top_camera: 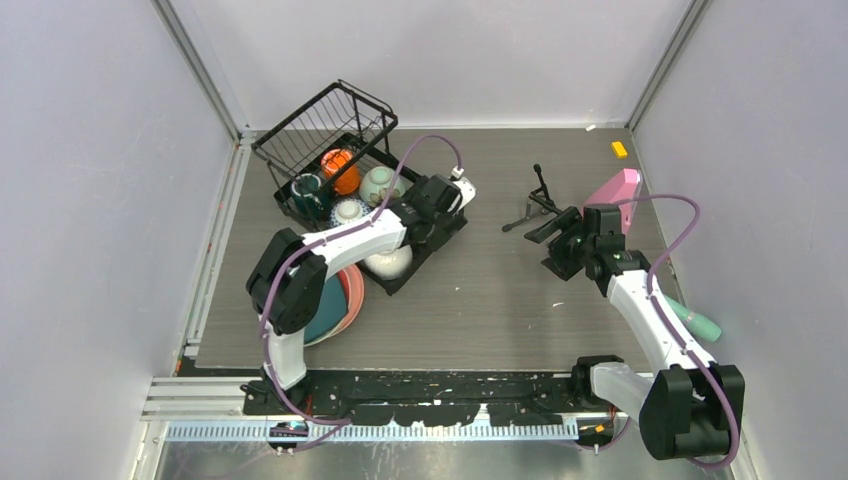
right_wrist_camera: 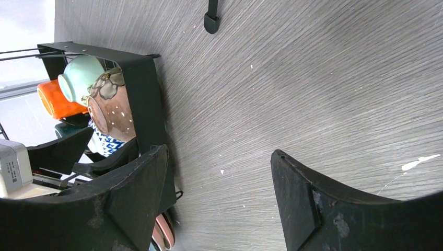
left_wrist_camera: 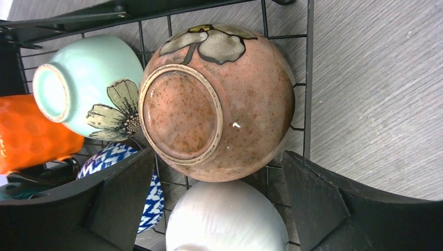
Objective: Load the mixed dishes into the dish rack
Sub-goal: Turn the bowl upside down on the dish rack, then move the dish rack to the center of the board.
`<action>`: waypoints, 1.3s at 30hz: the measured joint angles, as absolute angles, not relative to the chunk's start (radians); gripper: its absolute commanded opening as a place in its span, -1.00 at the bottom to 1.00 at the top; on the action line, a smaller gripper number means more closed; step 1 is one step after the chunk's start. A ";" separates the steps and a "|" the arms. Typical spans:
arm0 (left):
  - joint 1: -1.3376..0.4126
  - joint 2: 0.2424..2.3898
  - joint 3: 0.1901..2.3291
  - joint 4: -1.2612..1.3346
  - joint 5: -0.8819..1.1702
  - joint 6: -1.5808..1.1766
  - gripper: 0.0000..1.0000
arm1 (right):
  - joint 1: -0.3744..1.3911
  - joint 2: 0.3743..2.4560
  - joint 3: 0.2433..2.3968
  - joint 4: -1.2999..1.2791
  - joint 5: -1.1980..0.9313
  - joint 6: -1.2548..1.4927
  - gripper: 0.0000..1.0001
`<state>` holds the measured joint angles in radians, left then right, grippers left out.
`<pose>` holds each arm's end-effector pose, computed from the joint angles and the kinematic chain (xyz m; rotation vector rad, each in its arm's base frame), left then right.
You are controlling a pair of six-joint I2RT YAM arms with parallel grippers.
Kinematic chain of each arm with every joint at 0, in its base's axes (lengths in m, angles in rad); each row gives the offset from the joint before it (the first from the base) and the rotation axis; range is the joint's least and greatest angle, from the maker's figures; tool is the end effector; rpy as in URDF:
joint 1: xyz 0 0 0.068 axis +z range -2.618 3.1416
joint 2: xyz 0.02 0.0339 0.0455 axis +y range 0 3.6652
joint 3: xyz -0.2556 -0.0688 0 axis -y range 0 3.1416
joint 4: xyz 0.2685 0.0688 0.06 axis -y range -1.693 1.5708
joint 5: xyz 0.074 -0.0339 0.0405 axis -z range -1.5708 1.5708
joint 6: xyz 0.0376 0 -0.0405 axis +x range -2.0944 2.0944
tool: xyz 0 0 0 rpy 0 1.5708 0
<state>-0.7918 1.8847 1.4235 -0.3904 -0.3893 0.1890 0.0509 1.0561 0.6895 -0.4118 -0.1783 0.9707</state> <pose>0.3177 -0.3015 0.2090 0.9496 2.1471 0.1795 0.2447 0.0191 0.2178 1.0033 2.2316 0.6907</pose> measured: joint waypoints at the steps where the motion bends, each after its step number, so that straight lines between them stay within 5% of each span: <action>1: -0.790 1.883 1.424 -0.393 -0.380 0.182 0.91 | 0.051 1.056 0.690 -0.412 -0.179 0.970 0.53; 10: -0.788 1.706 1.422 -0.433 -0.223 0.064 0.99 | 0.070 1.121 0.740 -0.414 -0.253 0.896 0.48; 16: -0.785 1.381 1.334 -0.394 -0.173 -0.027 0.99 | 0.307 1.322 0.990 -0.443 -0.173 0.795 0.48; 31: -0.771 0.916 1.176 -0.591 -0.308 -0.131 0.99 | 0.432 1.967 1.585 -0.575 0.033 0.543 0.46; 39: -0.770 0.862 1.174 -0.715 -0.385 -0.176 0.99 | 0.439 2.069 1.591 -0.559 0.105 0.486 0.40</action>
